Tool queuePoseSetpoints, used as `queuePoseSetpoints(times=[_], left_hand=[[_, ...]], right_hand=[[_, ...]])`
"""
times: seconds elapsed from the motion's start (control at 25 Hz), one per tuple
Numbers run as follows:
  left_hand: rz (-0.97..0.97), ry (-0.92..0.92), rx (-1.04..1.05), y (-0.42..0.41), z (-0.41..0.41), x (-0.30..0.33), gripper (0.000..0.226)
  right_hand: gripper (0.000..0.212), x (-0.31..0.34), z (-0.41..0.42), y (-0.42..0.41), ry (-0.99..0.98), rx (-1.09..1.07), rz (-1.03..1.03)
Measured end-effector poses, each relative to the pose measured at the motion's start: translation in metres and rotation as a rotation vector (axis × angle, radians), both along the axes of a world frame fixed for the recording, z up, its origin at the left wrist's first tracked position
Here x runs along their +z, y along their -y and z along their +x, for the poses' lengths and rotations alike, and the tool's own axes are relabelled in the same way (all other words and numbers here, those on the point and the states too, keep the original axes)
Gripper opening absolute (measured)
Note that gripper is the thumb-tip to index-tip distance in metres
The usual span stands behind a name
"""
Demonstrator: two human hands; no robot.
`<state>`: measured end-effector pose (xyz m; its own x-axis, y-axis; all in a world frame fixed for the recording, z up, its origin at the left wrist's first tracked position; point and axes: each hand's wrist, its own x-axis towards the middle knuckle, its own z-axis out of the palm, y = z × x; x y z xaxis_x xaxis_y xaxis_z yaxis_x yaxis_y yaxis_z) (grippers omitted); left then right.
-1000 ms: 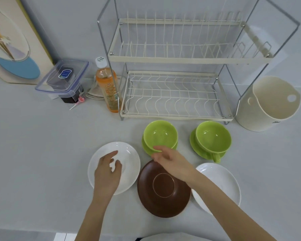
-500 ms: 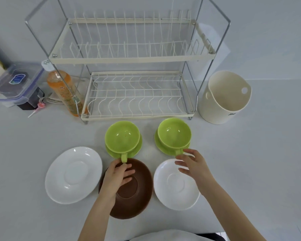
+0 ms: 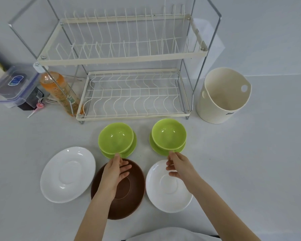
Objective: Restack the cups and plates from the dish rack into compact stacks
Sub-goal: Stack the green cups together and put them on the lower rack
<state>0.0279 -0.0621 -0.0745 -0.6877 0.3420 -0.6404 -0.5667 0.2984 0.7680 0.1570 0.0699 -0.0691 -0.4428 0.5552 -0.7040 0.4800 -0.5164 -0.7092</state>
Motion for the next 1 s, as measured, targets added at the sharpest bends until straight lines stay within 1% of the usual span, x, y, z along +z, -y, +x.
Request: queuePoseSetpoints(times=[0.12, 0.24, 0.4, 0.68, 1.0], left_hand=[[-0.005, -0.052, 0.039, -0.009, 0.009, 0.006, 0.032], [0.016, -0.096, -0.006, -0.015, 0.027, 0.013, 0.034], [0.066, -0.126, -0.096, -0.035, 0.058, 0.02, 0.032], [0.094, -0.145, -0.246, -0.074, 0.114, 0.011, 0.034], [0.109, -0.1, -0.412, -0.128, 0.17, -0.004, 0.027]], right_hand=[[0.033, 0.004, -0.004, -0.008, -0.08, -0.093, -0.019], [0.035, 0.011, 0.002, -0.019, -0.202, -0.197, -0.067], [0.037, 0.02, 0.04, -0.027, -0.253, -0.165, 0.065], [0.034, 0.042, 0.109, -0.064, -0.336, -0.214, 0.171], [0.038, 0.032, 0.133, -0.087, -0.362, -0.184, 0.153]])
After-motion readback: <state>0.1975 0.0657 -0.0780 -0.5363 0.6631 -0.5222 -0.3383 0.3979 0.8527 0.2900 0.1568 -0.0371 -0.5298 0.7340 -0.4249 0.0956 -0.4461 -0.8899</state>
